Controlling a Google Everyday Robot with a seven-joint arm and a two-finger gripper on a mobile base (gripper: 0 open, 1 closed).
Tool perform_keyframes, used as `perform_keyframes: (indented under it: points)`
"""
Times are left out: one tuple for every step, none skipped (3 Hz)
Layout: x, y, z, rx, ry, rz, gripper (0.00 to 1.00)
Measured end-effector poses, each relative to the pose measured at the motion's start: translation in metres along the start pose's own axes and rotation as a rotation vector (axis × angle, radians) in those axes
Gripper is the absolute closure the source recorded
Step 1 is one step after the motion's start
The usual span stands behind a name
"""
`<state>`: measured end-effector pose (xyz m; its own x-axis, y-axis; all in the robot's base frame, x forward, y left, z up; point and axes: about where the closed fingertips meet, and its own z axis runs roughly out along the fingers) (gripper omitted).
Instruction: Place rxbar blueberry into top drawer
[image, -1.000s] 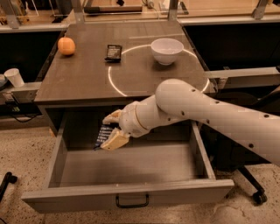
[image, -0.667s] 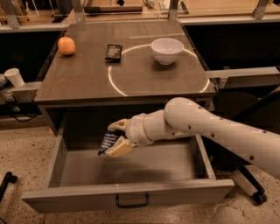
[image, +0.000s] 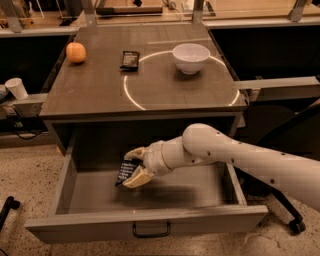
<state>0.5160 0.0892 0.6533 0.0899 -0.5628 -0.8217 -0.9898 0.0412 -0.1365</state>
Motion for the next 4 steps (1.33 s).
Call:
perform_keyframes:
  points:
    - [0.024,0.005,0.018,-0.014,0.045,0.028,1.0]
    - [0.039,0.007,0.032,-0.024,0.097,0.05,0.86]
    - [0.041,0.007,0.035,-0.028,0.105,0.057,0.62]
    - [0.041,0.007,0.035,-0.029,0.105,0.057,0.39]
